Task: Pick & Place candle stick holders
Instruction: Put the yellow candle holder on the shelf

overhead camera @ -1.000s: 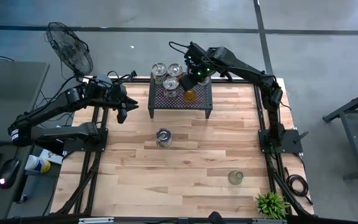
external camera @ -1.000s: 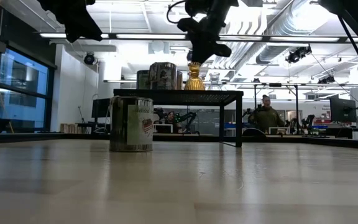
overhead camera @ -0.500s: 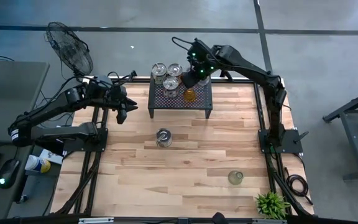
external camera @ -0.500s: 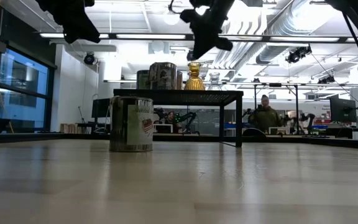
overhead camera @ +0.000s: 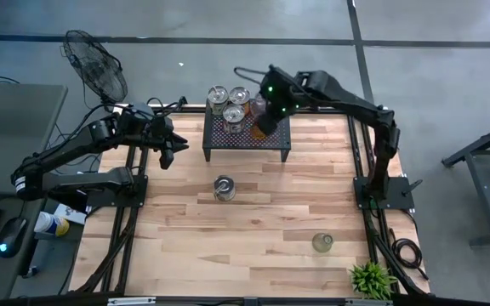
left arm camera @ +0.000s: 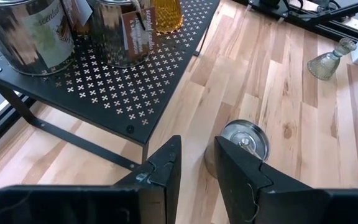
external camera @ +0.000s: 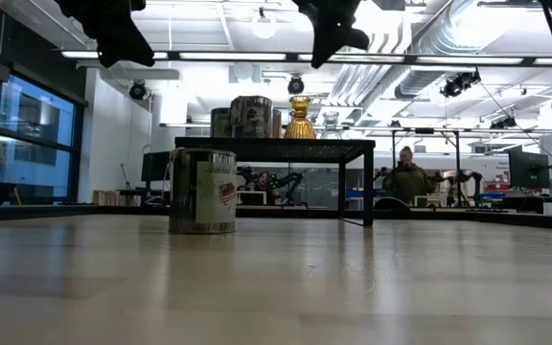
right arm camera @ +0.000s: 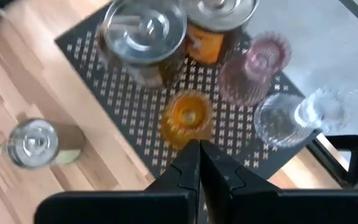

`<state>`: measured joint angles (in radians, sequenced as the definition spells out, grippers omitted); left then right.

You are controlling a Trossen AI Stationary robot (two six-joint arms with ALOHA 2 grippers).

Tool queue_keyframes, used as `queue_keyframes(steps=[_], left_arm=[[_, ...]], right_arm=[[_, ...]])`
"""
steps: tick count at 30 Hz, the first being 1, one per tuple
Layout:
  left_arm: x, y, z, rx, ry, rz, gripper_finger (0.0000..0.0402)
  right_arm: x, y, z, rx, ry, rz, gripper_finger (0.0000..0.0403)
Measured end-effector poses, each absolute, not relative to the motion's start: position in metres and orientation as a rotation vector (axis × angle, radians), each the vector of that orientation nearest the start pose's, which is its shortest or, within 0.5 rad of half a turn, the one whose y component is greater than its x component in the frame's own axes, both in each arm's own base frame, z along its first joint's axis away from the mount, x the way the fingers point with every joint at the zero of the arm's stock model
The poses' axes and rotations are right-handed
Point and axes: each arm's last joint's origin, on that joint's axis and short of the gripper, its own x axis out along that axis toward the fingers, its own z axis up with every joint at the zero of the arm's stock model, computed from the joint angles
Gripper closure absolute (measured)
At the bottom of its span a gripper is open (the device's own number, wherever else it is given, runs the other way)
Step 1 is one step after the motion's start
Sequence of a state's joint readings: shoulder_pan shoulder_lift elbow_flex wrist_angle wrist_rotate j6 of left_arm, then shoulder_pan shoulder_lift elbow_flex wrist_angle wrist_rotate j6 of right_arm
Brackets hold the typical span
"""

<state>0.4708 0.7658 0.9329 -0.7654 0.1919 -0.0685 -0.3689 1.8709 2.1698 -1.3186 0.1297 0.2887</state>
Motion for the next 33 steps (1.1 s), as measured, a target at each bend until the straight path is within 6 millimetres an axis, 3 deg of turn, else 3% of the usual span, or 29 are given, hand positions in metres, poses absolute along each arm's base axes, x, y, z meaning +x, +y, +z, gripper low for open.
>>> queue_keyframes(steps=[8,20,26,33], left_arm=[[0.128,0.059,0.332,-0.249,0.56,0.292,0.0309],[0.128,0.059,0.332,-0.247,0.561,0.298,0.0309],[0.128,0.059,0.332,-0.248,0.561,0.297,0.0309],[0.128,0.059,0.332,-0.248,0.561,0.297,0.0309]], right_arm=[[0.336,-0.118,0.372,0.4,1.0,-0.625,0.0403],[0.3,-0.09,0.346,0.393,0.642,-0.503,0.0403],[0.295,-0.082,0.308,0.286,0.563,-0.41,0.0403],[0.296,-0.087,0.268,0.316,0.423,-0.532,0.0403]])
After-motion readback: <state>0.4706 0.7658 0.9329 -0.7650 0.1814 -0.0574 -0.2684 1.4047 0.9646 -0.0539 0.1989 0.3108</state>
